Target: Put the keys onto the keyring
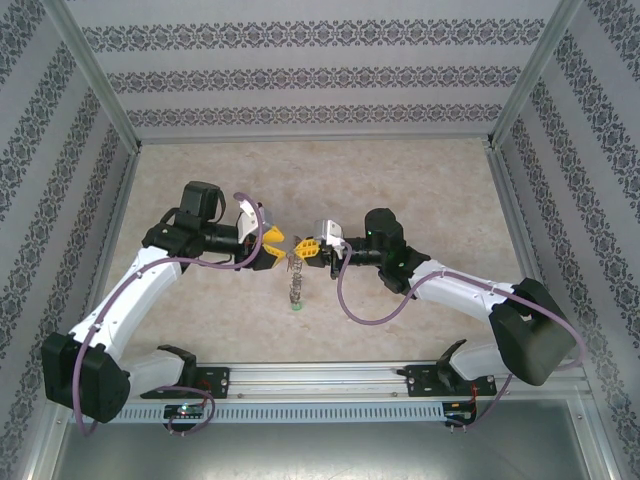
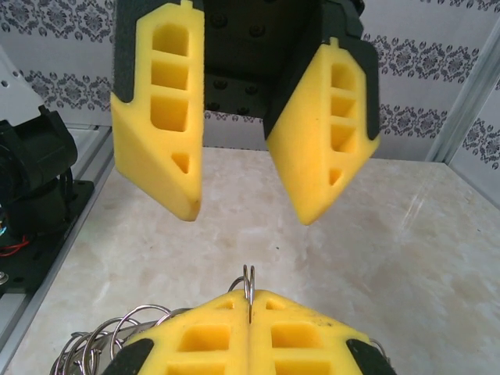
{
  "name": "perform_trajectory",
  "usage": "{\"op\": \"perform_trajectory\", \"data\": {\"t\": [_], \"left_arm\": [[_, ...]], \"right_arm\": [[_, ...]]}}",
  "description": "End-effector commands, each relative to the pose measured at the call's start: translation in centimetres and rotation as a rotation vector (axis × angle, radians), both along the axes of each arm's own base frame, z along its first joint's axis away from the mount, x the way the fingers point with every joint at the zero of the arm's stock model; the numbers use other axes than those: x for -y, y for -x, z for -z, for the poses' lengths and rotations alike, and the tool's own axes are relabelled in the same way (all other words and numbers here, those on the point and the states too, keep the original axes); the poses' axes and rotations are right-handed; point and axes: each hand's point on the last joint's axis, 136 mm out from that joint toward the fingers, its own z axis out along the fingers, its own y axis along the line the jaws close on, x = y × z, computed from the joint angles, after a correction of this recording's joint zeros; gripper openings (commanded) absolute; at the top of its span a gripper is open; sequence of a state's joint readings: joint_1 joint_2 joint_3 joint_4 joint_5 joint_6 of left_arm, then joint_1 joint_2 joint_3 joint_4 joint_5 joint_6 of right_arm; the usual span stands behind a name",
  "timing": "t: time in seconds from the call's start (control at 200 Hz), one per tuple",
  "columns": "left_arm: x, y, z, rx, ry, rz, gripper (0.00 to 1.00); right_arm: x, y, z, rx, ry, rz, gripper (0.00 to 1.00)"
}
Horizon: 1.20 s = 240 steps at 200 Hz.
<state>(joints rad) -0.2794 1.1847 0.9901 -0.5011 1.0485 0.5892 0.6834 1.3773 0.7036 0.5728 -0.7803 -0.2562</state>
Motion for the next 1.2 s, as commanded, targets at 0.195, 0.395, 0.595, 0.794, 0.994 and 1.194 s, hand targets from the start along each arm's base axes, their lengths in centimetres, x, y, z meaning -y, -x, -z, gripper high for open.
{"op": "perform_trajectory", "data": {"t": [0.195,0.395,0.595,0.794,0.994,1.194], "left_arm": [[0.7,0.1,-0.1,0.036,0.016,0.091,0.47],[1.1,0.7,-0.1,0.036,0.030,0.130,0.47],[1.1,1.1,-0.1,0.046,0.030,0.144,0.49],[1.3,0.8,0.7,0.040,-0.005,0.143,0.44],[1.6,1.0,0.9,0.040,-0.007,0.163,0.34],[1.2,1.1,1.8,0.037,-0.048,0.156,0.24]], "right_arm": [[-0.5,0.7,-2.2,0.025,-0.068,-0.058,0.00],[-0.6,0.6,-2.3,0.022,-0.069,-0.056,0.00],[-0.6,0.3,-2.0,0.019,-0.062,-0.039,0.00],[-0.9,0.5,-2.2,0.019,-0.070,-0.054,0.00],[-1.0,0.5,-2.3,0.016,-0.071,-0.056,0.00],[-1.0,0.5,-2.3,0.018,-0.073,-0.058,0.00]]}}
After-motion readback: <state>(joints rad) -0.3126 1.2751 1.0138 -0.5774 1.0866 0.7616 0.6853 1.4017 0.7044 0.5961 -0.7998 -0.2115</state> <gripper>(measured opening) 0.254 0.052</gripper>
